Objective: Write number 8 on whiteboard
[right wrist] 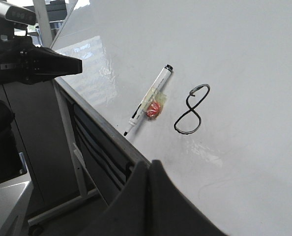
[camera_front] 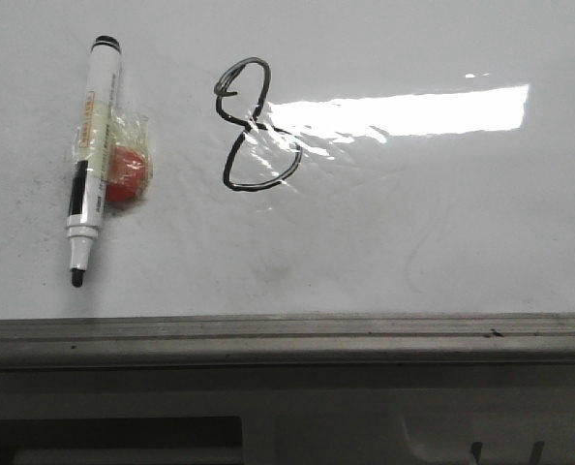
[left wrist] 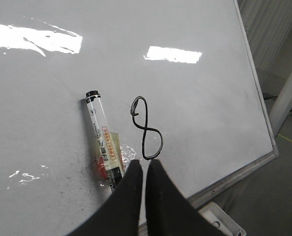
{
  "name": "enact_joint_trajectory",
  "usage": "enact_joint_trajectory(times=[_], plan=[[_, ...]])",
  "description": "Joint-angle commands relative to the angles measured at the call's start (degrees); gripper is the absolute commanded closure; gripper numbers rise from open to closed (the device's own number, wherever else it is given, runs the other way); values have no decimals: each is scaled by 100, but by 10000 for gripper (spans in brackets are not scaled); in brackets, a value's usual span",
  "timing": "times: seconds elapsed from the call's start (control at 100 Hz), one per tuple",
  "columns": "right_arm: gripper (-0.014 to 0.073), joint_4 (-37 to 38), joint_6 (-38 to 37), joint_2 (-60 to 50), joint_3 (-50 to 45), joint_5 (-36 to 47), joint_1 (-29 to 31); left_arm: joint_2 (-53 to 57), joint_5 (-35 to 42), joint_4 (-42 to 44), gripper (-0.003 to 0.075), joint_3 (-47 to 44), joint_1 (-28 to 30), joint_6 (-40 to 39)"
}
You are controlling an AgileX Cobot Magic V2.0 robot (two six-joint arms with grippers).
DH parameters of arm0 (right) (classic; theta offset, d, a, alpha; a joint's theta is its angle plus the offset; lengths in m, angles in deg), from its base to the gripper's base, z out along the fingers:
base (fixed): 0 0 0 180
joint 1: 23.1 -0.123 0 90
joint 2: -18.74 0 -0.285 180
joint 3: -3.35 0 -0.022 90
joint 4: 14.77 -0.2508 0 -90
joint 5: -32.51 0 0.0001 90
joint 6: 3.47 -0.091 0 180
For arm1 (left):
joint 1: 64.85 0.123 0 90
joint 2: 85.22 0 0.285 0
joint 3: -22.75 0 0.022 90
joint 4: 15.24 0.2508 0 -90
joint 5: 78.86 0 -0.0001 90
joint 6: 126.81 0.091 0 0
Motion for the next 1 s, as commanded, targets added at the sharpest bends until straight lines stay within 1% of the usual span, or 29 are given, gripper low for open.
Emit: enact_joint_trajectory(times=[0.0, 0.57, 0.74, 0.85, 0.99], plan=[[657, 80, 10, 55, 139, 410, 16, -43, 382, 20, 741, 153, 7, -39], [657, 80, 10, 55, 139, 410, 16, -43, 382, 20, 741, 64, 72, -39], [657, 80, 10, 55, 139, 410, 16, -15, 284, 96, 741, -433, 425, -39], [657, 80, 10, 55, 139, 410, 16, 373, 90, 180, 741, -722, 669, 291], [657, 80, 10, 55, 139, 410, 16, 901, 78, 170, 741, -1063, 1266, 410]])
